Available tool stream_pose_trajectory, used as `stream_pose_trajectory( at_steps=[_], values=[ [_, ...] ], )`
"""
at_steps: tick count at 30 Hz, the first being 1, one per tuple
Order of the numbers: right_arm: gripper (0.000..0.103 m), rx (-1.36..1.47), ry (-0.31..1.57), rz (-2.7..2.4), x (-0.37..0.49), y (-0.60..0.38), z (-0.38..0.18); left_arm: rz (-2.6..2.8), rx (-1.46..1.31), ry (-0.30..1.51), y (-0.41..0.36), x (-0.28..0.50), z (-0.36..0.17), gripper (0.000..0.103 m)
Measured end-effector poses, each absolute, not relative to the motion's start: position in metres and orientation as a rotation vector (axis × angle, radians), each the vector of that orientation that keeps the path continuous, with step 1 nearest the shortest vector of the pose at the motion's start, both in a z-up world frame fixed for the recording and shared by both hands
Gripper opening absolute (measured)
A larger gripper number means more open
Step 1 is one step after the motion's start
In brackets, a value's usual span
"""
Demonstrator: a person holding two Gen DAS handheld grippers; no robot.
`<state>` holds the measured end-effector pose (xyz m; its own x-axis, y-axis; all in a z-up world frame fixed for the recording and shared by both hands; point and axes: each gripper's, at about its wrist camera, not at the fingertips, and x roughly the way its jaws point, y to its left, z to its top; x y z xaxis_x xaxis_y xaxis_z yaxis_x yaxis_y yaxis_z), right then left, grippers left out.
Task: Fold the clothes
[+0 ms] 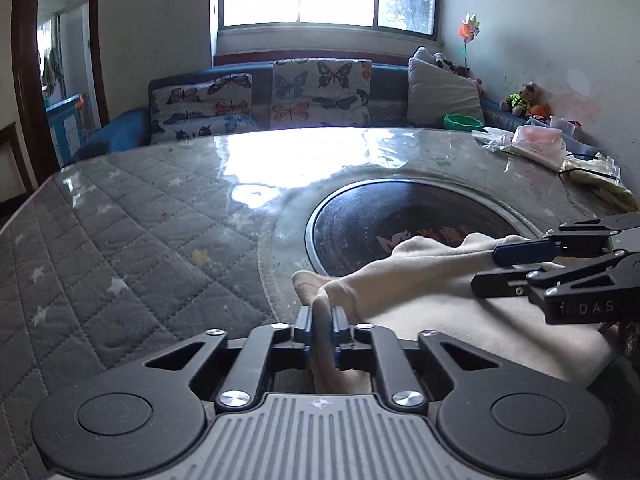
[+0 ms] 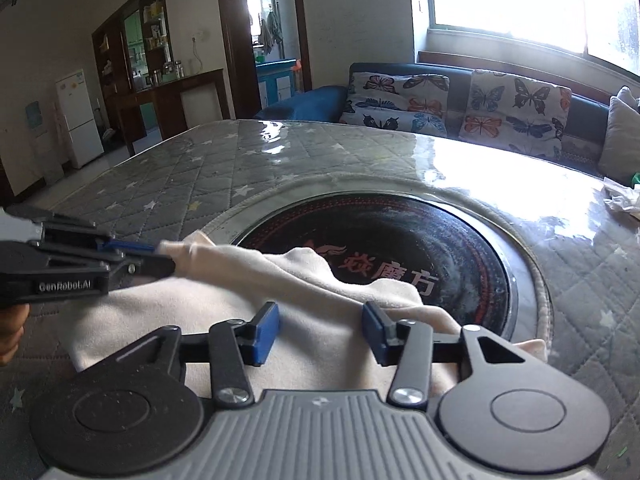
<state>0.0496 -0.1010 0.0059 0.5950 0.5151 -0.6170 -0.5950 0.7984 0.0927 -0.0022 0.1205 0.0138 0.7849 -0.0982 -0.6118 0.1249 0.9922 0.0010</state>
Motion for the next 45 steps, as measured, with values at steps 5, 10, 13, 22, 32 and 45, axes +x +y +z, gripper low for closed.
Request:
stream_pose_trajectory(
  at_steps=[5, 10, 13, 22, 32, 45],
  values=[
    [0.059, -0.175, 0.656, 0.662, 0.044, -0.097, 0.001, -0.141, 0.126, 0.593, 0.117, -0.003, 0.03, 0.008],
    [0.063, -0.274, 0.615, 0.661, 0.035, -0.086, -0.003, -0.165, 0.138, 0.648, 0.123, 0.006, 0.023, 0.008],
    [0.064, -0.258, 0.623, 0.667, 0.036, -0.087, -0.002, -0.133, 0.129, 0.674, 0.133, 0.011, 0.018, 0.008],
    [0.068, -0.25, 0.593, 0.691, 0.027, -0.077, 0.016, -0.069, 0.093, 0.674, 0.153, 0.004, 0.027, 0.009],
    [0.072, -0.346, 0.496, 0.743, -0.01, -0.045, 0.026, -0.116, 0.061, 0.639, 0.144, -0.007, 0.042, 0.012],
    [0.073, -0.416, 0.434, 0.843, -0.046, -0.019, 0.023, -0.191, 0.052, 0.663, 0.128, -0.006, 0.033, 0.014]
  ],
)
